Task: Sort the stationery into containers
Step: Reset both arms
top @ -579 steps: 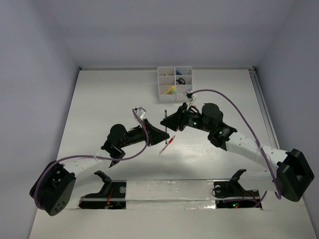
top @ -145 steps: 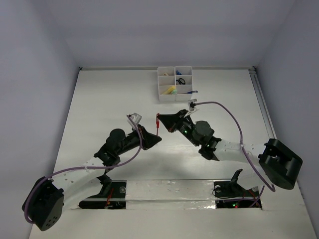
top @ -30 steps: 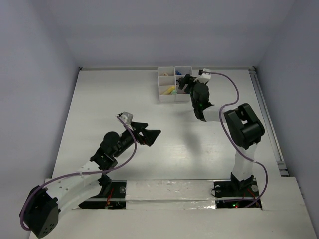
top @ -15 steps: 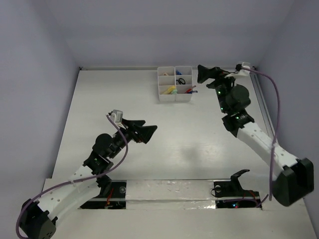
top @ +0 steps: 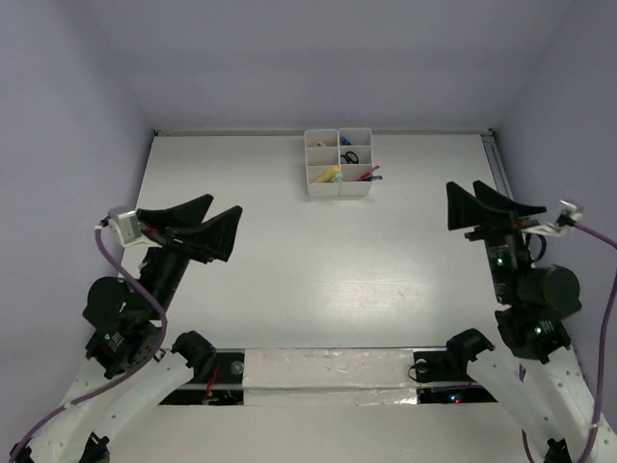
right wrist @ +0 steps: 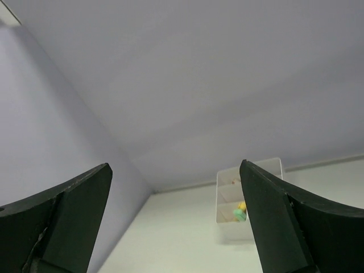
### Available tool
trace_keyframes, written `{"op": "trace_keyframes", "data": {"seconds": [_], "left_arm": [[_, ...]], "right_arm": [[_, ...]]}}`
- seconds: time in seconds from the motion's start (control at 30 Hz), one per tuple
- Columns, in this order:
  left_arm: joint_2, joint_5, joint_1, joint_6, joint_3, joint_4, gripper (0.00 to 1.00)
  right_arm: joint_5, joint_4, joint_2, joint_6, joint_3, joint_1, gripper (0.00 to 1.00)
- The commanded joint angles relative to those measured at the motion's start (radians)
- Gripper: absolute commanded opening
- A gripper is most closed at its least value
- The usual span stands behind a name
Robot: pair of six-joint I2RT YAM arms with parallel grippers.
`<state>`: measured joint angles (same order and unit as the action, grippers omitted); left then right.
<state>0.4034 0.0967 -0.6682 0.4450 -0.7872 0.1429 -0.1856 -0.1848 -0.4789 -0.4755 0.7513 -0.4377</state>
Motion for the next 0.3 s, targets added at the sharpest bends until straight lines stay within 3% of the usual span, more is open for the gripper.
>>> {"op": "trace_keyframes", "data": {"seconds": [0.0,0.13,0.27], "left_arm": [[-0.015,0.106,-0.007,-0.114,-0.070,-0.132,0.99],[-0.032,0.141,-0.007,-0.131,-0.063,-0.170,0.99],[-0.015,0.123,-0.007,-0.129,-0.043,-0.166,0.99]], "right_arm": [[-0.092,0.070,0.117,-0.006,-0.006,0.004,1.00],[-0.118,0.074,0.206,-0.005,-0.015,0.004,1.00],[-0.088,0.116,0.159,-0.011,0.011,0.004,1.00]]}}
